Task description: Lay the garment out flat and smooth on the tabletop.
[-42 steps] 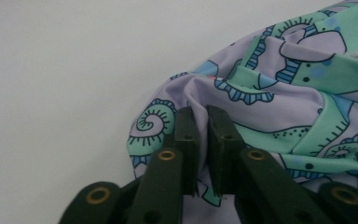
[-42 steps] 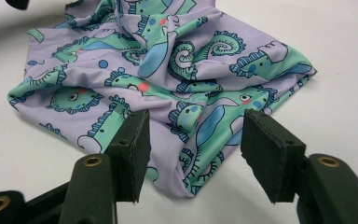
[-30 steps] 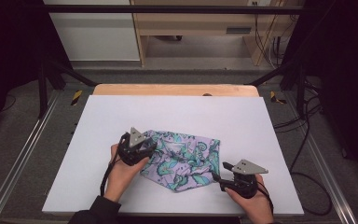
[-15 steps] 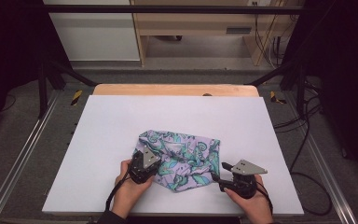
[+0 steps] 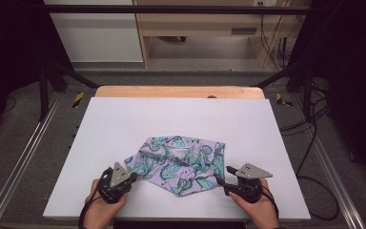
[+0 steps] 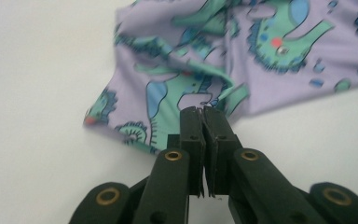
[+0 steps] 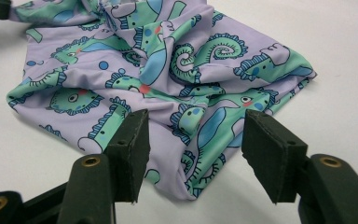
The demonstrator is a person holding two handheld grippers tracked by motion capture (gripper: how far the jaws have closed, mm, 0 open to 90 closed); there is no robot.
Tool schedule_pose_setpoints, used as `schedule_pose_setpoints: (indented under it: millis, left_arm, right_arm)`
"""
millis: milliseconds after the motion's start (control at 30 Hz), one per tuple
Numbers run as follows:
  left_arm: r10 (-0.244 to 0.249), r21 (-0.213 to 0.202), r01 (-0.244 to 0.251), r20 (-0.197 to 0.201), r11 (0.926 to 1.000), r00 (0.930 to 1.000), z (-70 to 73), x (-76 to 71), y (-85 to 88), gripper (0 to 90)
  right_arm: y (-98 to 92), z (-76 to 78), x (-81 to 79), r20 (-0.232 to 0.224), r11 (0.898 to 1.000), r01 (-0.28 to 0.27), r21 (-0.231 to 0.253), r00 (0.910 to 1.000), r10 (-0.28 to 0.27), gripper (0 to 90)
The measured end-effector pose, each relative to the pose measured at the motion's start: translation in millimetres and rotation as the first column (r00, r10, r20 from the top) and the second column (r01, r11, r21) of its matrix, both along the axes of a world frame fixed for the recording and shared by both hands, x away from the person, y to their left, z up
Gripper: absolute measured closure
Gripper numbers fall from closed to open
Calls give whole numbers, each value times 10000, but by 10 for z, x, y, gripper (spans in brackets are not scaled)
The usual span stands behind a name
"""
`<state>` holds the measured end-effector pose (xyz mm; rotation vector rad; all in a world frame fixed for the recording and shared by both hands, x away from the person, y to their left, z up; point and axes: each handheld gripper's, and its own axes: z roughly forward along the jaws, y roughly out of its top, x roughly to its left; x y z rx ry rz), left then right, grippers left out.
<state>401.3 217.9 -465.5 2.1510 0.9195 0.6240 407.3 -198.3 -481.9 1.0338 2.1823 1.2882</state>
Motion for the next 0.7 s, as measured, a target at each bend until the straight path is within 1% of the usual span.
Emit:
schedule_pose_setpoints:
  millis: [67,133,167,200,233,300,333,367,400,433,467,533,600,633,700]
  left_arm:
    - [190,10,-190,-83,9998,9998,-24,-29,111,875]
    - [337,-100,-339,-192,9994,9992,-44,-37,193,870]
    - [419,-170,-422,-179,9990,9990,-49,-40,221,862]
    - [490,-302,-493,-105,9983,9987,-46,-44,237,790]
    - [528,-472,-526,35,9975,9986,-35,-49,239,738]
    - [568,-804,-531,450,9954,9974,1,-53,213,626]
    - [577,-921,-526,540,9944,9969,22,-50,190,626]
    - [568,-1035,-502,621,9934,9965,41,-41,166,560]
    - [589,-1123,-507,713,9924,9957,58,-22,137,534]
    - [574,-1142,-482,784,9923,9953,74,9,106,534]
    - [526,-1073,-432,857,9933,9949,92,49,77,516]
    - [651,-1100,-550,902,9924,9938,132,151,25,491]
    - [770,-1081,-654,1068,9920,9913,185,267,-22,457]
    - [869,-1064,-742,1196,9916,9890,203,332,-41,459]
    - [1008,-921,-896,1261,9917,9869,213,486,-60,456]
  right_arm:
    - [3,0,1,2,10000,6,0,10000,-6,422]
    - [7,1,2,2,10000,37,6,10000,-37,422]
    - [6,2,2,5,10000,44,12,10000,-44,423]
    - [2,3,2,-16,10000,72,26,10000,-72,423]
    - [-1,3,3,-12,10000,86,29,10000,-86,423]
    - [-5,2,7,-12,9999,116,44,9999,-116,423]
    - [-5,2,7,-12,9999,116,44,9999,-116,423]
    - [-7,1,10,-8,9999,120,43,9999,-120,423]
    - [-6,0,10,-10,9999,114,38,9999,-114,422]
    - [-6,0,10,-10,9999,114,38,9999,-114,422]
    - [-3,-1,11,-15,9999,103,30,9999,-103,422]
    - [1,-5,12,-30,10000,90,0,10000,-90,422]
    - [3,-4,10,-15,10000,78,-3,10000,-78,421]
    - [-1,-2,9,-9,10000,97,18,10000,-97,421]
    - [-4,-2,11,-8,9999,104,29,9999,-104,420]
